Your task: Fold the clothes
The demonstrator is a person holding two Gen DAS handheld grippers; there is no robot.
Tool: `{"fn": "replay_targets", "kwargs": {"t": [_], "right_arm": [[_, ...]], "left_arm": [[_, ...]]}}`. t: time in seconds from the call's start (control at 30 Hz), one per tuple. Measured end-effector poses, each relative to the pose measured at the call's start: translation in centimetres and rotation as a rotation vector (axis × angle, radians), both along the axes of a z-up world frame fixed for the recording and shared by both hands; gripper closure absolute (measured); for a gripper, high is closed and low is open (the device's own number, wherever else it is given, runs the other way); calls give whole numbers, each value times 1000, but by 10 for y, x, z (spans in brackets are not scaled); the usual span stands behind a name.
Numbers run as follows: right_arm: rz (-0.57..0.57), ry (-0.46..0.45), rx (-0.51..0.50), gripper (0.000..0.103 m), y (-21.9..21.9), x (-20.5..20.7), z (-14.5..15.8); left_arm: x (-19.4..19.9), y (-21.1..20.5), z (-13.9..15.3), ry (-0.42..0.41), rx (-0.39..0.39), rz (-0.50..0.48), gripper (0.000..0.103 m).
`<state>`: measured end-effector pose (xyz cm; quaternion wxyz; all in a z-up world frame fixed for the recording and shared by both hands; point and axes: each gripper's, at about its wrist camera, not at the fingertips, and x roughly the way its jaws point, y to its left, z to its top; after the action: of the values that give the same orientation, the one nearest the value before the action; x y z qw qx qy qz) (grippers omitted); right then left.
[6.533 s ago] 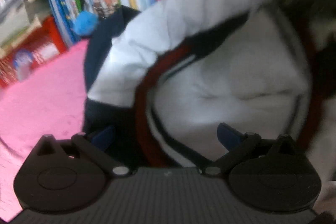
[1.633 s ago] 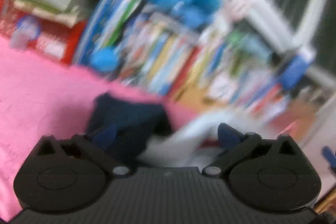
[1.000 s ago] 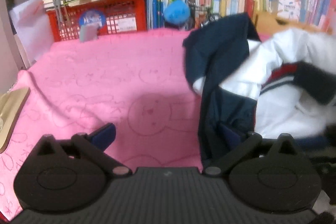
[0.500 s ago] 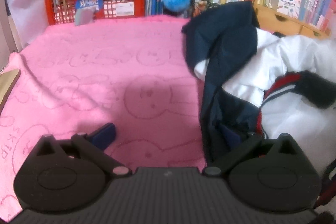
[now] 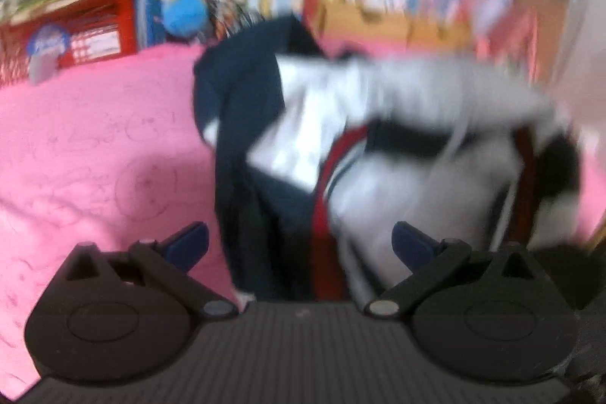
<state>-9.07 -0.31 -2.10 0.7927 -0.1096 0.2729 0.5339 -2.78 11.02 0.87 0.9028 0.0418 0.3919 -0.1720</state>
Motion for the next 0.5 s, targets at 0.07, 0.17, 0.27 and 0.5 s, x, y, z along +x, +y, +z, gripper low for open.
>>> {"fn": "replay_targets", "kwargs": {"t": [0.07,0.17,0.27,0.5], "right_arm": [[-14,16,3,30,-5,2,0],[-31,29,3,31,-11,3,2],[-65,2,-5,31,-23,2,10],[-700,-501,-424,24,-37,43,24]], "left_arm": [[0,-4,-5,26,-10,-38,0],[1,-6,-5,0,26,-28,0],[5,-5,-12,-76,291,70,0],[3,37,3,-136,273,226,0]]}}
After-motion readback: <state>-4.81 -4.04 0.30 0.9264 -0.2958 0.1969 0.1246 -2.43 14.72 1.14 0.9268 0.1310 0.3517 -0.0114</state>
